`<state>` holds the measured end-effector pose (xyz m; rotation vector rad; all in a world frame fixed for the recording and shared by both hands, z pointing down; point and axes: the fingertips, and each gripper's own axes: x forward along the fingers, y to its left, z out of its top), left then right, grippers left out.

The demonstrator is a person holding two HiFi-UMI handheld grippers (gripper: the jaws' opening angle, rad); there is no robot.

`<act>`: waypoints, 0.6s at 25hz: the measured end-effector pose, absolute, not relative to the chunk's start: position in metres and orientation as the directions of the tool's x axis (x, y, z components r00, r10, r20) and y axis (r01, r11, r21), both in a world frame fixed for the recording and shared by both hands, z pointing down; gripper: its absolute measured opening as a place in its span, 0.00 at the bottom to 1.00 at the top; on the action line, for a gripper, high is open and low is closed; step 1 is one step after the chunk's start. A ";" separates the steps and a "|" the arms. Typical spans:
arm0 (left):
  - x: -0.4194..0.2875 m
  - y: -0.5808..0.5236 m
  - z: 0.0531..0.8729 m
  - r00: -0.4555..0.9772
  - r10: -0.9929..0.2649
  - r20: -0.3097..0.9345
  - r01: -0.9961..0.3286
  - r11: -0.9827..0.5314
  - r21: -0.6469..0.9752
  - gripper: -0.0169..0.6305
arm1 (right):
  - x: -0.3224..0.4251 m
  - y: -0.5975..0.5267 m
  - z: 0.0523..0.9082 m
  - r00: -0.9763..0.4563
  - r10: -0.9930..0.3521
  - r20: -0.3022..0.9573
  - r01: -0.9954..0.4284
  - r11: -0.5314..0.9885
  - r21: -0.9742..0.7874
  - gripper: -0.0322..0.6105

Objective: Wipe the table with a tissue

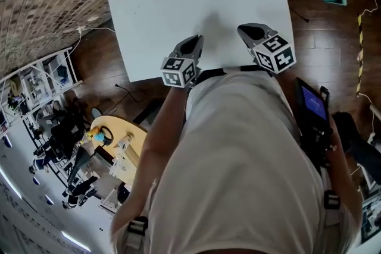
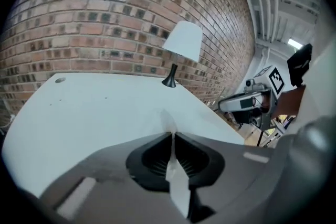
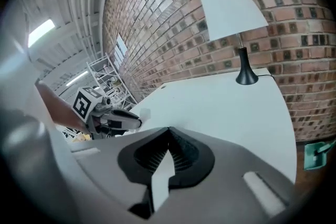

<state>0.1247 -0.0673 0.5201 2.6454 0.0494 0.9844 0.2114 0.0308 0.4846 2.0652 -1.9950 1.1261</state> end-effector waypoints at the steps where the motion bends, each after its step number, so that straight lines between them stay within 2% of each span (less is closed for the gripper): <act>1: 0.117 -0.075 0.522 0.764 0.137 0.630 -0.089 -0.946 0.313 0.06 | 0.206 0.024 0.486 -0.105 -0.841 0.530 -0.884 -0.165 -0.437 0.06; 7: 0.074 -0.126 0.526 0.781 0.127 0.612 -0.124 -0.928 0.351 0.06 | 0.172 -0.025 0.480 -0.114 -0.824 0.555 -0.889 -0.165 -0.427 0.06; 15: 0.046 -0.186 0.525 0.829 0.146 0.541 -0.107 -0.906 0.409 0.06 | 0.132 -0.077 0.473 -0.084 -0.798 0.597 -0.909 -0.185 -0.374 0.06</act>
